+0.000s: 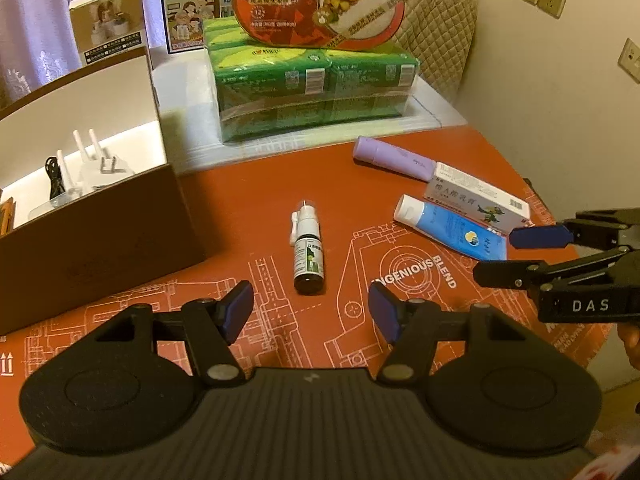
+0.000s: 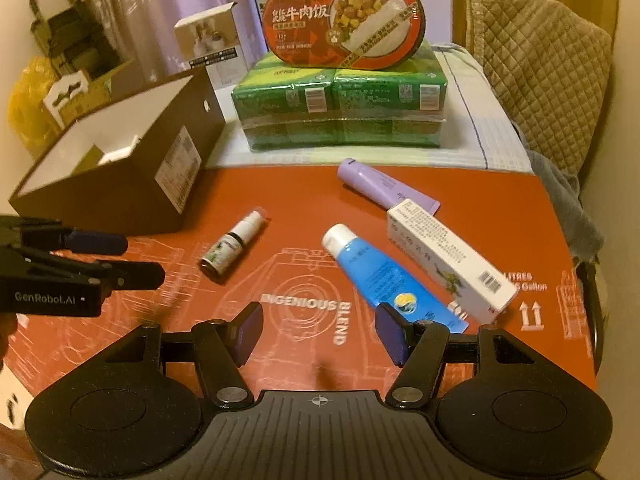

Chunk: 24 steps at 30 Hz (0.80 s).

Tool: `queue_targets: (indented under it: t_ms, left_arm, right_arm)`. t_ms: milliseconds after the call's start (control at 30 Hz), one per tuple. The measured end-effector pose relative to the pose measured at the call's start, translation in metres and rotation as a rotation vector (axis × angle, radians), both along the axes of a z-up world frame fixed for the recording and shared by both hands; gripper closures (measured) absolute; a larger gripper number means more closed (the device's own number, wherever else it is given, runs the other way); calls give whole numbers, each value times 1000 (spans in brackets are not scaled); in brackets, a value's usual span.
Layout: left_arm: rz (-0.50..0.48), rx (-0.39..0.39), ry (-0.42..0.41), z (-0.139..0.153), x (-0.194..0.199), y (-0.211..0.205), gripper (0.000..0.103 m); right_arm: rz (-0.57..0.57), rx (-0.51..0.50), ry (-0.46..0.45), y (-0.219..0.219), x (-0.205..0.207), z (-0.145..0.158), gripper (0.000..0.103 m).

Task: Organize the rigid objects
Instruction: 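Grasp the blue tube with the right tool while the left tool grasps the small spray bottle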

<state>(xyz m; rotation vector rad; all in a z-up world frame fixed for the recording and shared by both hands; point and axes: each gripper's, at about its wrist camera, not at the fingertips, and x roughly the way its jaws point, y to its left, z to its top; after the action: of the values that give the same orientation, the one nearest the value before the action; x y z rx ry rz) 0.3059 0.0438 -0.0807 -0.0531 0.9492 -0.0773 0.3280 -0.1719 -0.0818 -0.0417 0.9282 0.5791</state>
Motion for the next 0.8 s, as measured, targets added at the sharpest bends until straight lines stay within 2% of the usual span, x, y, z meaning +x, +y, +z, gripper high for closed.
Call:
queue_targets:
  t_ms: [200, 267, 367, 600, 667, 800]
  left_arm:
    - [5, 39, 7, -18, 20, -9, 44]
    - [5, 47, 12, -24, 27, -11, 49]
    - [11, 52, 26, -32, 37, -13, 52]
    - [16, 60, 36, -44, 54, -14, 53]
    - [17, 60, 41, -48, 59, -14, 59]
    - [17, 68, 53, -53, 66, -14, 63]
  right_arm:
    - [75, -63, -67, 4, 21, -18, 44]
    - [106, -89, -92, 8, 28, -24, 44]
    - [152, -118, -120, 13, 39, -31, 44]
    - [226, -177, -144, 24, 59, -47, 44]
    - [247, -186, -145, 26, 62, -51, 44]
    - [277, -205, -148, 31, 65, -56, 45]
